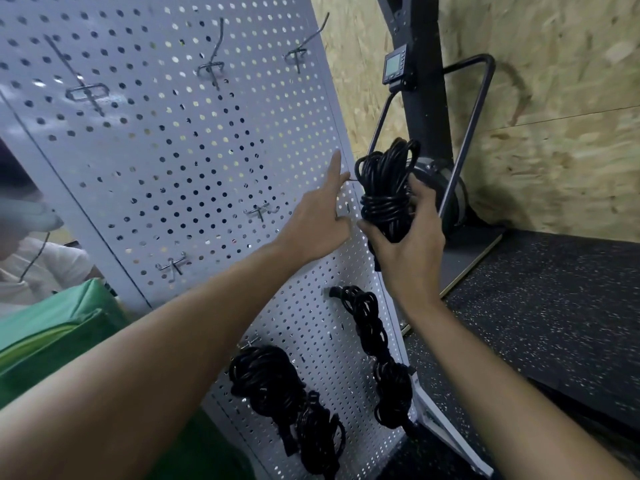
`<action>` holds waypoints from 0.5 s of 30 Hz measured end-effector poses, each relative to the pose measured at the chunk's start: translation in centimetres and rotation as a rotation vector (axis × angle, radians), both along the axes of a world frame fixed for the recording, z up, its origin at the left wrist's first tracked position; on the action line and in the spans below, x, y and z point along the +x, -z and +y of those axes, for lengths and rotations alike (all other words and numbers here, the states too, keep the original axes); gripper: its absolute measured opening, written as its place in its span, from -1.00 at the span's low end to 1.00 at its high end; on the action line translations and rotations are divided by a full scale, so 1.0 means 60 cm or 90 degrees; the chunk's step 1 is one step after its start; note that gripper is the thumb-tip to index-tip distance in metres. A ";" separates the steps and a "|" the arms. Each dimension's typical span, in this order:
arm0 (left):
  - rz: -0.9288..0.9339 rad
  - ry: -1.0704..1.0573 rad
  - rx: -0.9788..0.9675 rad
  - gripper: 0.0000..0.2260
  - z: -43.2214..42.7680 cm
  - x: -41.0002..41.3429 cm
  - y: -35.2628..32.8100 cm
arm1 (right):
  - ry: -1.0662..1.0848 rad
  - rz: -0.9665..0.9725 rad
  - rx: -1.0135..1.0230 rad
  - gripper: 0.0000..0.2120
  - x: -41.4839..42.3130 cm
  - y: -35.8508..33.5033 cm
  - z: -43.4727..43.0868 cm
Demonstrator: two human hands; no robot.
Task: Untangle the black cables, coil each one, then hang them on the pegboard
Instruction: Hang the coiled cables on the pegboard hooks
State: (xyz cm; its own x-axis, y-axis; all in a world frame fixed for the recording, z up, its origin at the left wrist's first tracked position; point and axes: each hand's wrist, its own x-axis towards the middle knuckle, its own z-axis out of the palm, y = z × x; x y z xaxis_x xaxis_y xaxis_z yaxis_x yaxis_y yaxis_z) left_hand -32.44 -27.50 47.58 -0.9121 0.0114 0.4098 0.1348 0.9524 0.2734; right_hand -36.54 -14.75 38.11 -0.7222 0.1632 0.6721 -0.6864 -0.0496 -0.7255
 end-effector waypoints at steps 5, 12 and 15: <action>0.024 -0.047 0.027 -0.13 0.012 0.007 -0.011 | 0.012 0.018 0.080 -0.25 -0.022 -0.011 -0.022; 0.140 -0.061 0.047 -0.34 0.011 -0.003 0.016 | -0.052 0.000 0.095 -0.24 -0.046 0.009 -0.037; 0.127 -0.080 0.053 -0.37 0.002 -0.002 0.018 | -0.079 0.007 0.120 -0.15 -0.040 0.022 -0.035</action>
State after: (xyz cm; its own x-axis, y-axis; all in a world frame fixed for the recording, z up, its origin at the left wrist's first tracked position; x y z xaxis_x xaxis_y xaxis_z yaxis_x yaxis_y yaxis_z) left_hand -32.54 -27.37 46.48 -0.8054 -0.1386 0.5763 0.0756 0.9403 0.3318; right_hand -38.94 -16.85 36.82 -0.7212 -0.0564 0.6904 -0.6916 0.0015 -0.7223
